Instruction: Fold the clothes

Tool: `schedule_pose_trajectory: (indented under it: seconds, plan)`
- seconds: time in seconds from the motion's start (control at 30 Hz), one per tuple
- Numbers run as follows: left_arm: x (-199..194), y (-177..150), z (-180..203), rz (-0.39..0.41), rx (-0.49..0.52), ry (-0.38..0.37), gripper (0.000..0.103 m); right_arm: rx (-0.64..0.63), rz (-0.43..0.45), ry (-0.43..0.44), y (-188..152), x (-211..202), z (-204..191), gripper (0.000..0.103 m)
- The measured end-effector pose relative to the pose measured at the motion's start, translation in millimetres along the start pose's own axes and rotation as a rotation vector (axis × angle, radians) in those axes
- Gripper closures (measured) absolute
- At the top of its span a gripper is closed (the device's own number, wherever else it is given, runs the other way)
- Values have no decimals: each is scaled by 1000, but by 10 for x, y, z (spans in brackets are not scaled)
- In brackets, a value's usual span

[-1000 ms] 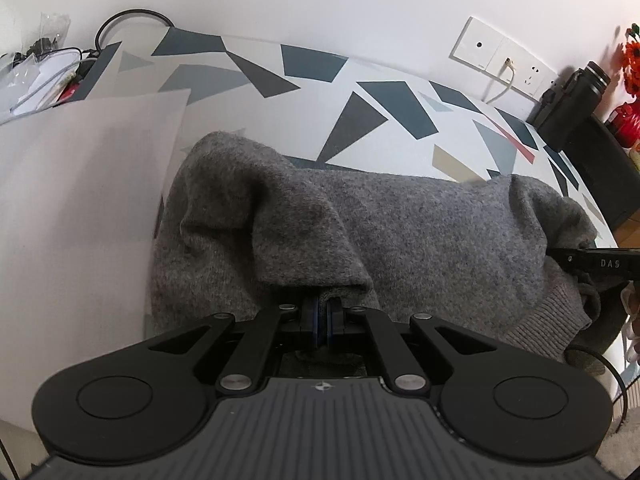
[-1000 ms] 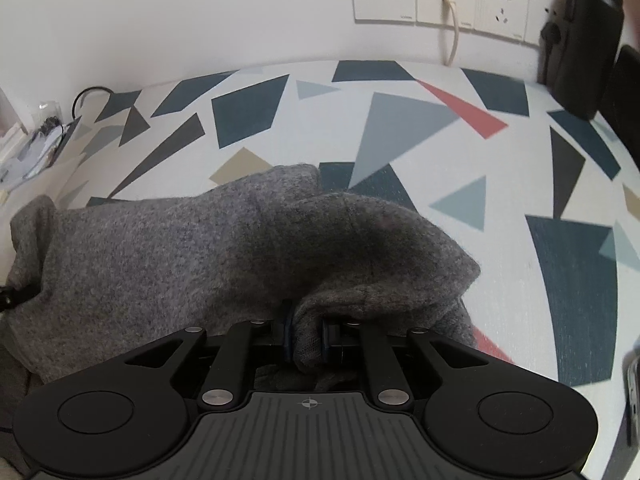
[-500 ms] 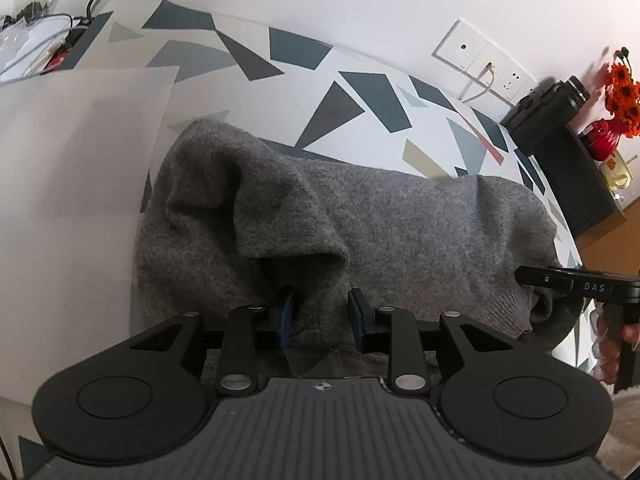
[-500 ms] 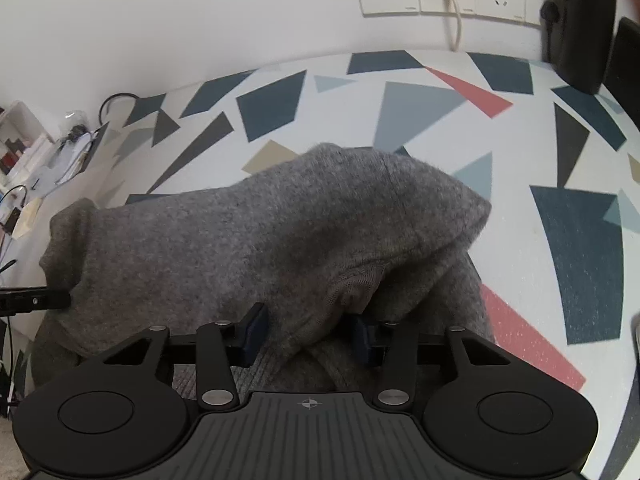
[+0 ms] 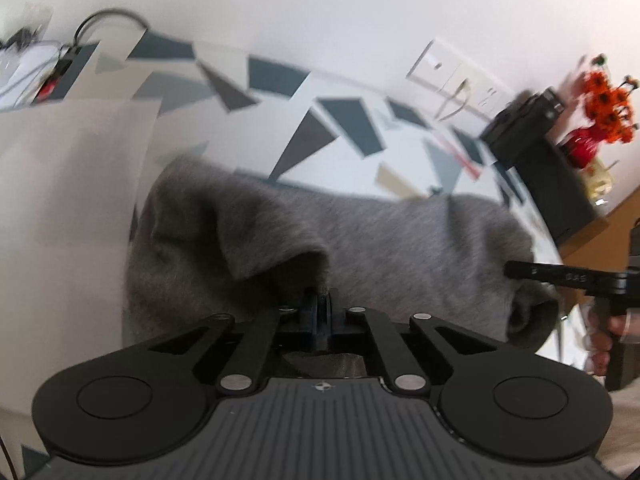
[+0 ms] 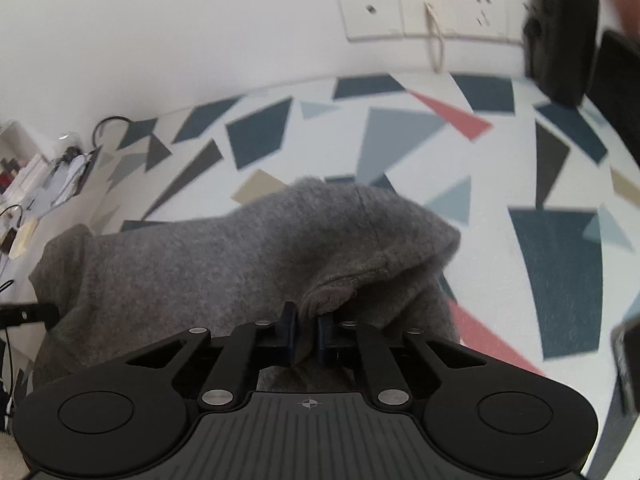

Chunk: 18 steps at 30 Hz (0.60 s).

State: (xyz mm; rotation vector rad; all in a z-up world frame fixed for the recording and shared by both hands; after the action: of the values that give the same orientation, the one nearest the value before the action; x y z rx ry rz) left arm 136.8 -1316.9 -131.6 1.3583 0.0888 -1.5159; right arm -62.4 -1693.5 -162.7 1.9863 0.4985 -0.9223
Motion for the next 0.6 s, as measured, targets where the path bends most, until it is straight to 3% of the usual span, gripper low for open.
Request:
schedule_pose_trajectory:
  seconds: [0.17, 0.4, 0.5, 0.6]
  plan:
    - [-235, 475, -45, 147, -49, -22, 99, 3, 114, 57, 364, -238, -82, 95]
    - [-115, 1144, -81, 326, -26, 74, 99, -53, 273, 48, 1026, -270, -119, 95]
    - [102, 1400, -104, 357, -22, 120, 99, -65, 331, 12, 1284, -118, -102, 96]
    - [437, 1522, -158, 334, -9, 166, 99, -86, 356, -43, 1472, 167, -90, 96]
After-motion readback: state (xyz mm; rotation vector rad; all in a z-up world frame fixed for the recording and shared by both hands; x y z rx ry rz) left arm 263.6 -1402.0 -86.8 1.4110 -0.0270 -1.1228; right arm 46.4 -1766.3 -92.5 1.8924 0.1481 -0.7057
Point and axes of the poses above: each gripper's, at about its wrist camera, not at the fingertips, and x roughly the way its jaws point, z to its right, y to its top, the point moved 5 cm from there along x, roughly the way its jaws point, and after that the axes turned 6 degrees about y, right-handed, at the moved point
